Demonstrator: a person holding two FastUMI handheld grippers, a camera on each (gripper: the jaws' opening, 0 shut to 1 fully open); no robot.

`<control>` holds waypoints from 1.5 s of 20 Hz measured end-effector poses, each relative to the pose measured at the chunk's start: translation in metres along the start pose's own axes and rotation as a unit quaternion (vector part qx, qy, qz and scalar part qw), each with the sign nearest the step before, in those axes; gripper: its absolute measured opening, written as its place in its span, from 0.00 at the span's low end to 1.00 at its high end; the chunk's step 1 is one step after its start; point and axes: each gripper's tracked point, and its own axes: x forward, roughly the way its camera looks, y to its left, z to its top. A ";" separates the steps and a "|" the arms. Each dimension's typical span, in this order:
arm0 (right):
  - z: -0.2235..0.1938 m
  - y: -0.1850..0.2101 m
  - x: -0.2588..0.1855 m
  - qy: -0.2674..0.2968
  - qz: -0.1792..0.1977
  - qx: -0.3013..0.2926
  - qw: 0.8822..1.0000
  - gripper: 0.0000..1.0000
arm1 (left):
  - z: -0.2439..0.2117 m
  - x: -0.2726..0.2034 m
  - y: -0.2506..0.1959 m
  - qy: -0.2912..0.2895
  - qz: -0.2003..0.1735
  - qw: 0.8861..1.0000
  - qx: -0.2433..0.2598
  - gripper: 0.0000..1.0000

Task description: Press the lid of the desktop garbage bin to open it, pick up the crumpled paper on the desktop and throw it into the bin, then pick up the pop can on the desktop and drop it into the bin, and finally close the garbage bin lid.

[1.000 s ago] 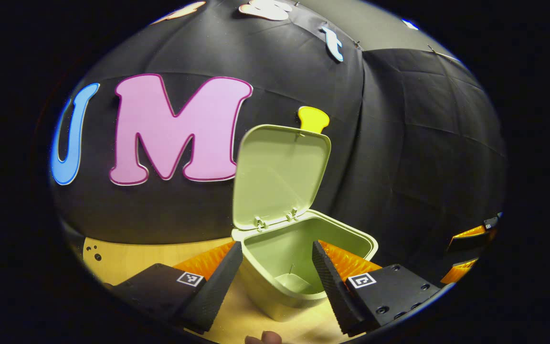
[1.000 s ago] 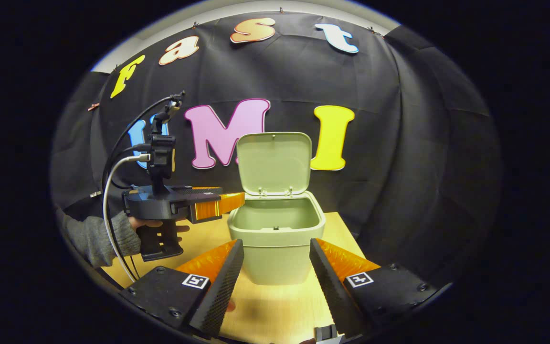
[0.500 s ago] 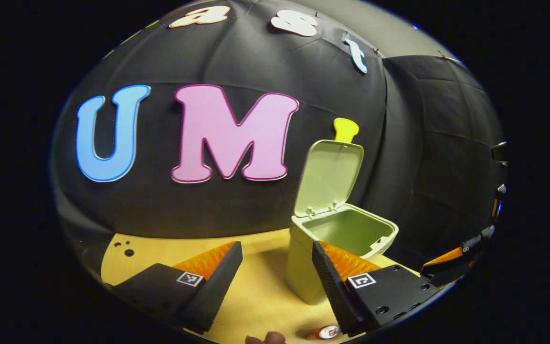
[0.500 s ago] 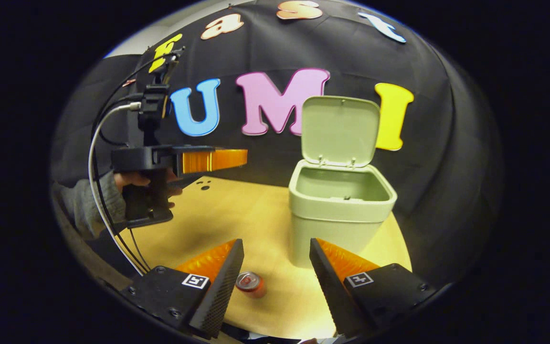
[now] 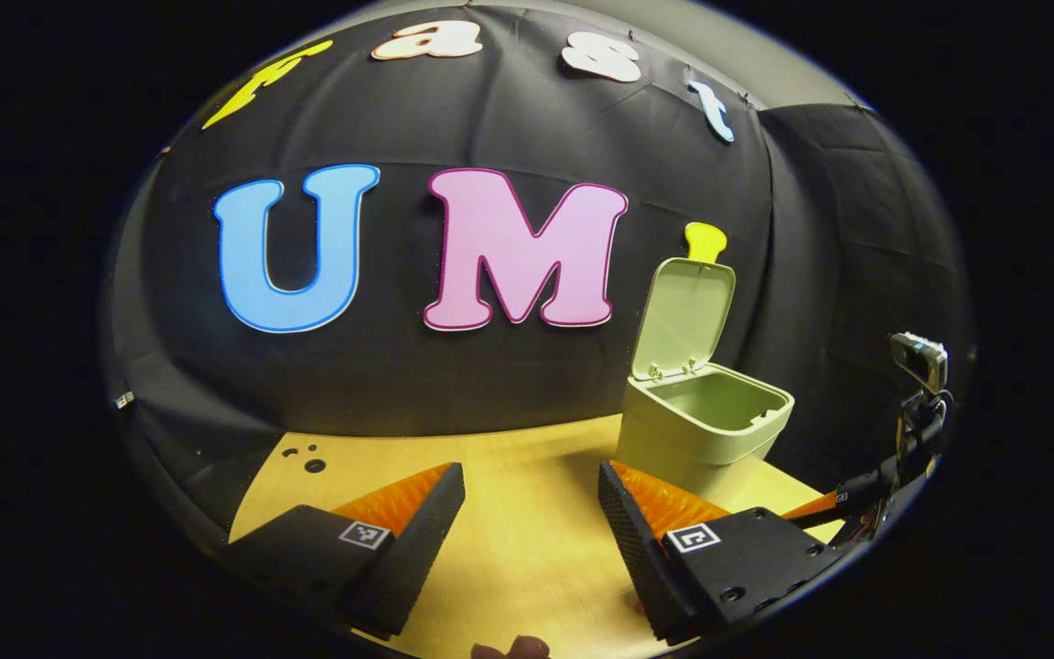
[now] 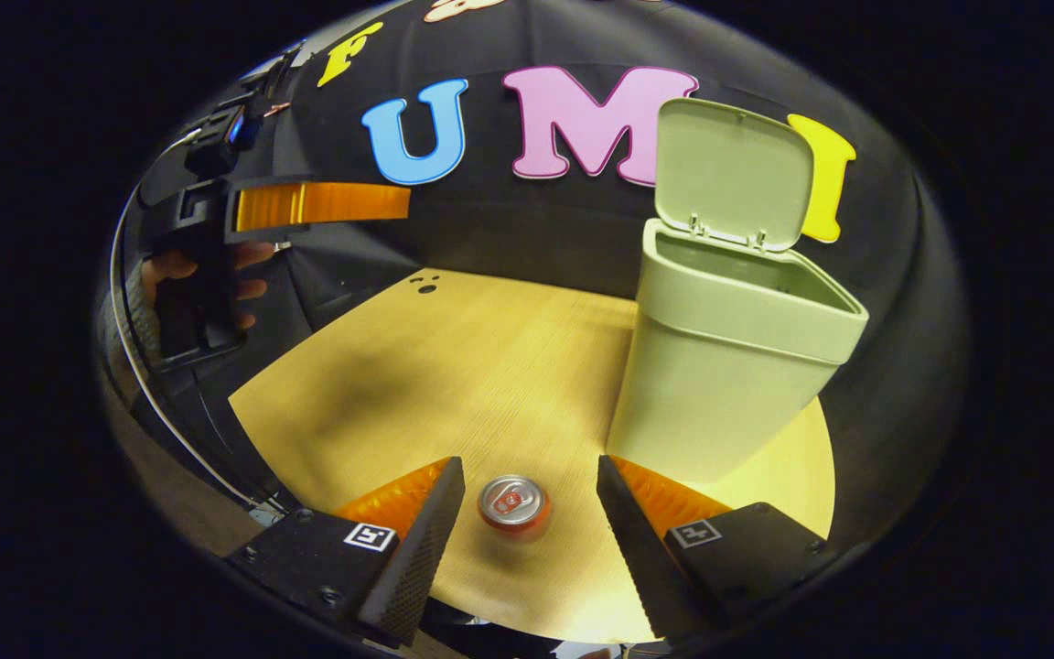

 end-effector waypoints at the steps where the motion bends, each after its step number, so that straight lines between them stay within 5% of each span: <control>1: -0.006 0.003 0.006 0.008 0.003 -0.004 1.000 0.92 | -0.002 -0.004 0.003 0.001 0.003 1.000 0.001 0.94; 26: -0.098 0.016 0.077 0.133 0.005 -0.029 0.991 0.93 | -0.028 -0.026 0.038 0.025 0.025 0.999 -0.022 0.94; 28: -0.095 0.019 0.076 0.134 0.013 -0.026 0.991 0.83 | -0.029 -0.026 0.039 0.025 0.026 0.999 -0.023 0.94; 30: -0.093 0.015 0.075 0.130 0.008 -0.027 0.991 0.83 | -0.029 -0.026 0.039 0.026 0.026 0.999 -0.023 0.94</control>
